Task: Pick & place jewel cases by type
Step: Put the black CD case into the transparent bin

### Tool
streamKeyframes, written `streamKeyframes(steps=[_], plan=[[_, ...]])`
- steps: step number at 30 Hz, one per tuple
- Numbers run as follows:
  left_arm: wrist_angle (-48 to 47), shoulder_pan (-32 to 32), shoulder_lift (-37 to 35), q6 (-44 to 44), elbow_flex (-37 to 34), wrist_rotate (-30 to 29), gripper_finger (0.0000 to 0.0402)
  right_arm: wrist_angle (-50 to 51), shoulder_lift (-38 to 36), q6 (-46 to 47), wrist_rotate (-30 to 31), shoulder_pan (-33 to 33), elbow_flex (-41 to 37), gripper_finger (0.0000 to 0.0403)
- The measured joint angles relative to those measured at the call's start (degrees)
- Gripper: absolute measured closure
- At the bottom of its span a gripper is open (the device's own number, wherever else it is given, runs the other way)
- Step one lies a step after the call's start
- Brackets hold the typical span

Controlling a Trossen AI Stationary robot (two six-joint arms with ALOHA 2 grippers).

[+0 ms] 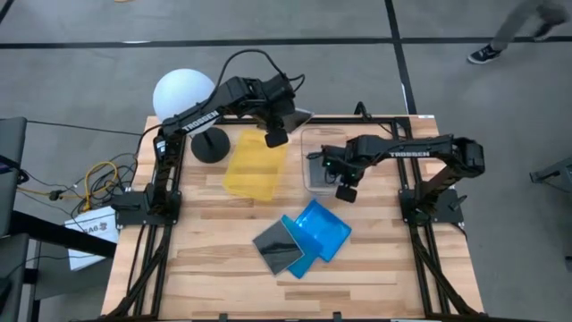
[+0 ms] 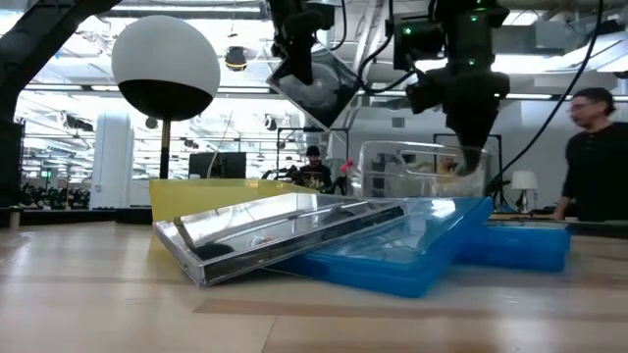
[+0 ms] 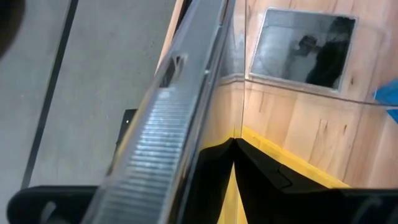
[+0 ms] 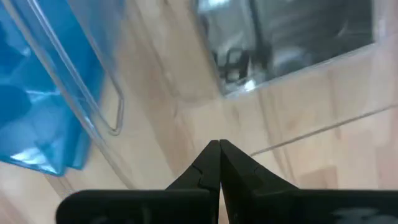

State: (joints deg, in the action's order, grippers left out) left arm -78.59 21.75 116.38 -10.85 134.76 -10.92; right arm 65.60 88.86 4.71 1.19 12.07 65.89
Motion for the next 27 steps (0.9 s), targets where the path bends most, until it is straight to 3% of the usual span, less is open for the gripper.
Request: streamKeyframes(steps=[9,20,27], plan=[[0.5,-1.5,0.0,-0.6,0.0,5.0,0.0317,2.9,-7.1,0.3,1.9,5.2,0.0,0.0403],[0.4,-6.3,2.8,-6.5,-0.1,6.2,0.0317,4.6,-22.9,14.3,-0.1,8.7,0.0,0.0403],[1.3,-6.8,6.6,-6.6,-0.1,9.2,0.0331,3.8,-27.6,21.6,0.4,8.7,0.0,0.0403]])
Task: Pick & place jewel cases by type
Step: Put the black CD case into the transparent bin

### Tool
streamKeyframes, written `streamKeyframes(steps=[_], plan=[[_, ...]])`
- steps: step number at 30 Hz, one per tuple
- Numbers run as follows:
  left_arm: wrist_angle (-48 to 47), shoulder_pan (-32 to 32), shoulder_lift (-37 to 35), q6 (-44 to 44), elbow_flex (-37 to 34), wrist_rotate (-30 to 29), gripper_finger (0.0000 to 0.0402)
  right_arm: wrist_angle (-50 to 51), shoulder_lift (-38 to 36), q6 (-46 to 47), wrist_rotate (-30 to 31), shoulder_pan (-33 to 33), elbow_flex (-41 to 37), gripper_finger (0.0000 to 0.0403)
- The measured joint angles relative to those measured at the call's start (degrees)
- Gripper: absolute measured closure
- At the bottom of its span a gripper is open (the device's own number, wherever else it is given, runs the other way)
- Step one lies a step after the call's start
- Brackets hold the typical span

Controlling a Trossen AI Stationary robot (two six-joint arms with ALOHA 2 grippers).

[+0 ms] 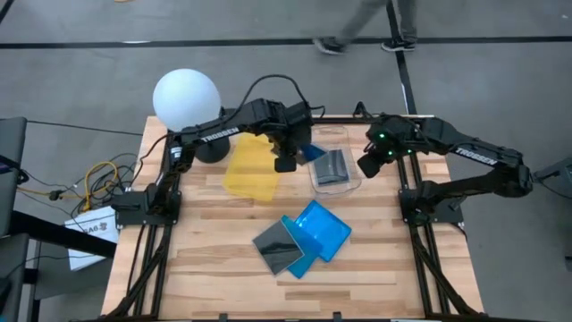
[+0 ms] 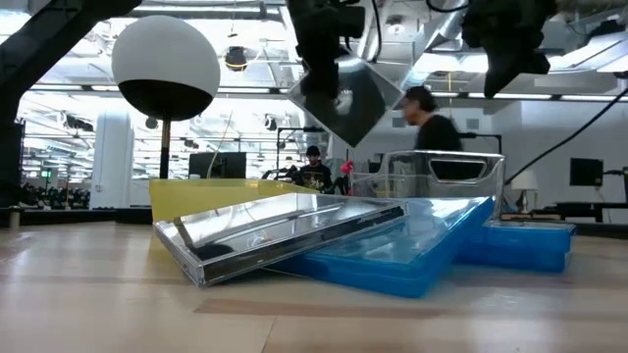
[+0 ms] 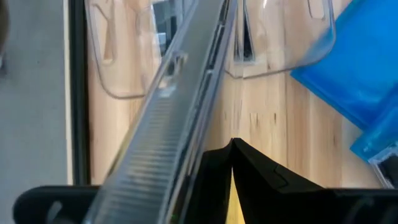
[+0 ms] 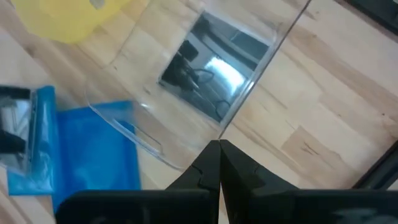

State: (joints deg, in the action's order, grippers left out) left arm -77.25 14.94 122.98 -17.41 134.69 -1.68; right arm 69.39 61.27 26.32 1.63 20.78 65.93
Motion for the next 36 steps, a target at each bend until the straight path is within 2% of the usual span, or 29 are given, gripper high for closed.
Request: streamKeyframes(steps=[7,19,26,36], plan=[[7.4,0.0,0.1,-0.2,0.3,0.0,0.0327,-1.2,-0.1,1.2,0.0,-0.1,0.0,0.0403],[11.9,-0.9,0.6,-4.7,0.3,-0.1,0.0327,-7.3,5.0,1.8,-1.9,-4.3,0.0,0.0403],[11.8,-2.2,5.6,-7.2,0.3,-2.3,0.0329,-5.1,5.3,2.3,-1.7,-5.0,0.0,0.0403],[15.5,-2.7,7.4,-10.0,0.2,-5.1,0.0328,-1.9,3.9,2.3,-1.4,-4.2,0.0,0.0403]])
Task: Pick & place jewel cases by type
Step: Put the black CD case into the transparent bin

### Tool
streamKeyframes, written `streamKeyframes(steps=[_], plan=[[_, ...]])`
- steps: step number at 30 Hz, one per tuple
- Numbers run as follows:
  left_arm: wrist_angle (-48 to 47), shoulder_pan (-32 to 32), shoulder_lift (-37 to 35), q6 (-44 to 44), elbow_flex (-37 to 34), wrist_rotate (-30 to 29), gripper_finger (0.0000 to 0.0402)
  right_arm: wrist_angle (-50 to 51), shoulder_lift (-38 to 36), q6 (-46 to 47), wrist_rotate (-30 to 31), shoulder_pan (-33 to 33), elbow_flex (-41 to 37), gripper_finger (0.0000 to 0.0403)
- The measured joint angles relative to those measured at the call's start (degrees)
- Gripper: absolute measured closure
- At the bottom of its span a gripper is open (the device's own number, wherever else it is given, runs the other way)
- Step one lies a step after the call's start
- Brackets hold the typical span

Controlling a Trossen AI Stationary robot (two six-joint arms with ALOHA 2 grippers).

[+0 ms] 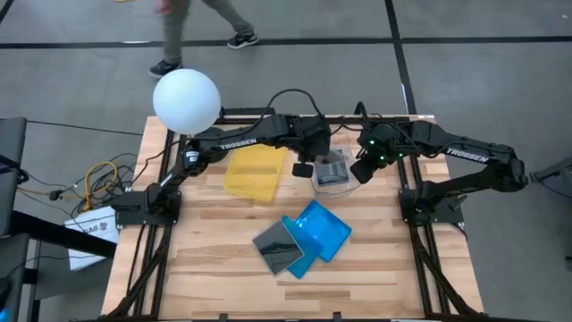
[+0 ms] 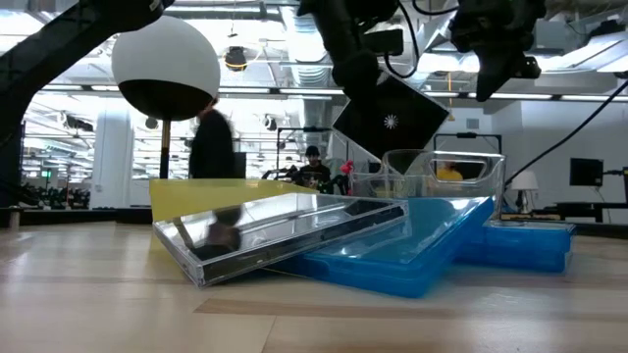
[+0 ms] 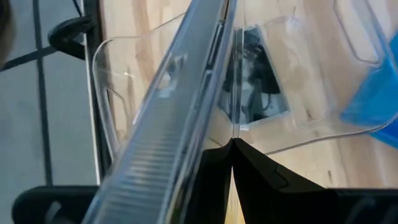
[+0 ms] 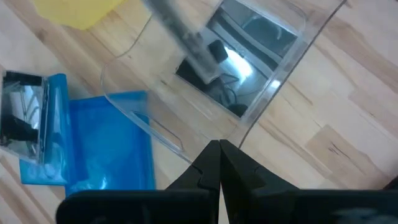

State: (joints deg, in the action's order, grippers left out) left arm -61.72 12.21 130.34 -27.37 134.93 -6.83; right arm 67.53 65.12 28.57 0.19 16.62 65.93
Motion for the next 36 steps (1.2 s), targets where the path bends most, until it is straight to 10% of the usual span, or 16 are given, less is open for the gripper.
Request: streamKeyframes(steps=[36], plan=[[8.5,-1.9,6.5,6.0,-0.4,-21.1,0.0322,0.1,0.0,-1.2,0.8,0.0,0.0,0.0403]])
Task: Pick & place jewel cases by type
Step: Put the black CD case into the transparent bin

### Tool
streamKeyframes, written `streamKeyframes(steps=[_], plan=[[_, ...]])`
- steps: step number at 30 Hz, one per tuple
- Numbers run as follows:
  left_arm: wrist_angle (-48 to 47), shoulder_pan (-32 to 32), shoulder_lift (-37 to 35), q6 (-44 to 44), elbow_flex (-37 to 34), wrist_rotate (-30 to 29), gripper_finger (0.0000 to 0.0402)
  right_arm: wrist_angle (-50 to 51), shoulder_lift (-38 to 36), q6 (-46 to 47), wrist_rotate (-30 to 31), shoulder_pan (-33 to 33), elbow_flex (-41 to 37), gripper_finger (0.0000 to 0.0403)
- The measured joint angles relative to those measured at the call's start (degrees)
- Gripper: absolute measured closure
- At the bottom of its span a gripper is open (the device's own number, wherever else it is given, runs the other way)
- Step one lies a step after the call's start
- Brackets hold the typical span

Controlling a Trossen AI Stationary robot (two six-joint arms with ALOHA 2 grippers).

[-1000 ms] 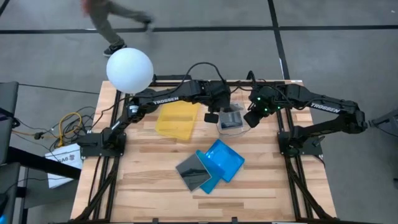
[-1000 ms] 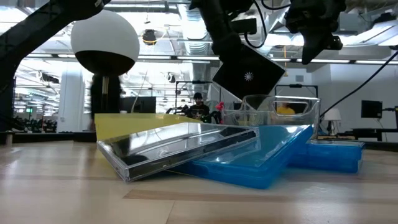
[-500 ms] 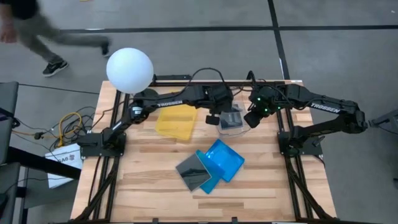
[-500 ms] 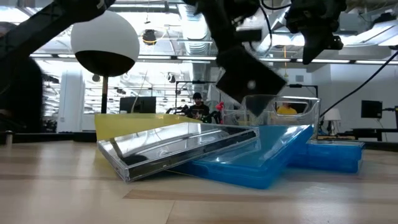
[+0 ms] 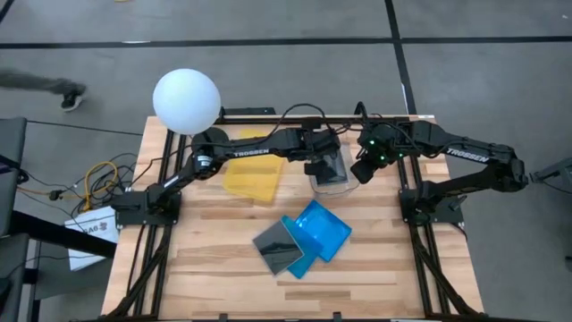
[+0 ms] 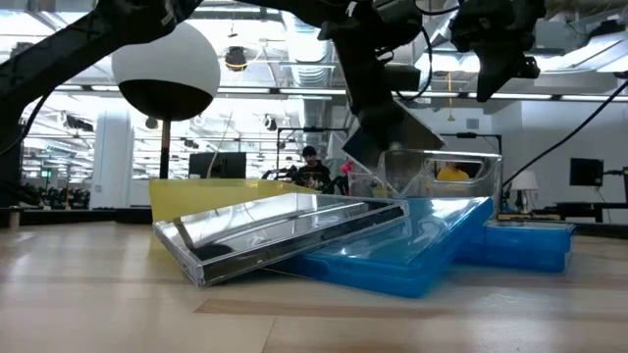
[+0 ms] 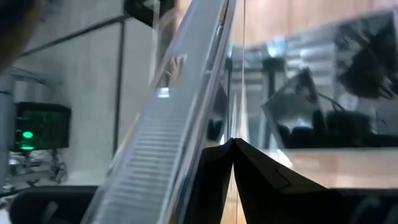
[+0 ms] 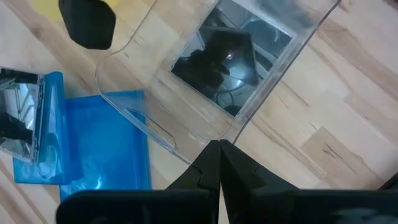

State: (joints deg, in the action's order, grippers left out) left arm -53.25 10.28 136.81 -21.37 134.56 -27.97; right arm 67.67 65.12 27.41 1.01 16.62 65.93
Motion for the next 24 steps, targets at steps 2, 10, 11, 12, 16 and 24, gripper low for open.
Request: streamKeyframes(steps=[2,10,11,12,16,24], plan=[[-1.0,-0.3,0.0,0.4,0.0,0.6,0.0322,0.0,0.0,-0.2,0.4,0.0,0.0,0.0403],[-2.4,-0.6,0.0,1.0,0.0,4.2,0.0321,0.0,0.0,-1.0,0.5,0.0,0.0,0.0403],[-2.5,-0.6,0.0,0.9,0.0,4.2,0.0321,0.0,0.0,-1.2,0.5,0.0,0.0,0.0403],[-2.6,-0.5,0.0,0.7,0.0,4.2,0.0321,0.0,0.0,-1.6,0.6,0.0,0.0,0.0403],[-2.6,-0.5,0.0,-1.0,0.0,4.2,0.0321,-0.1,0.0,-2.1,0.6,0.0,0.0,0.0403],[-1.9,-0.5,0.2,-16.8,-0.1,5.1,0.0321,-0.4,0.0,-3.3,0.7,0.0,0.0,0.0403]])
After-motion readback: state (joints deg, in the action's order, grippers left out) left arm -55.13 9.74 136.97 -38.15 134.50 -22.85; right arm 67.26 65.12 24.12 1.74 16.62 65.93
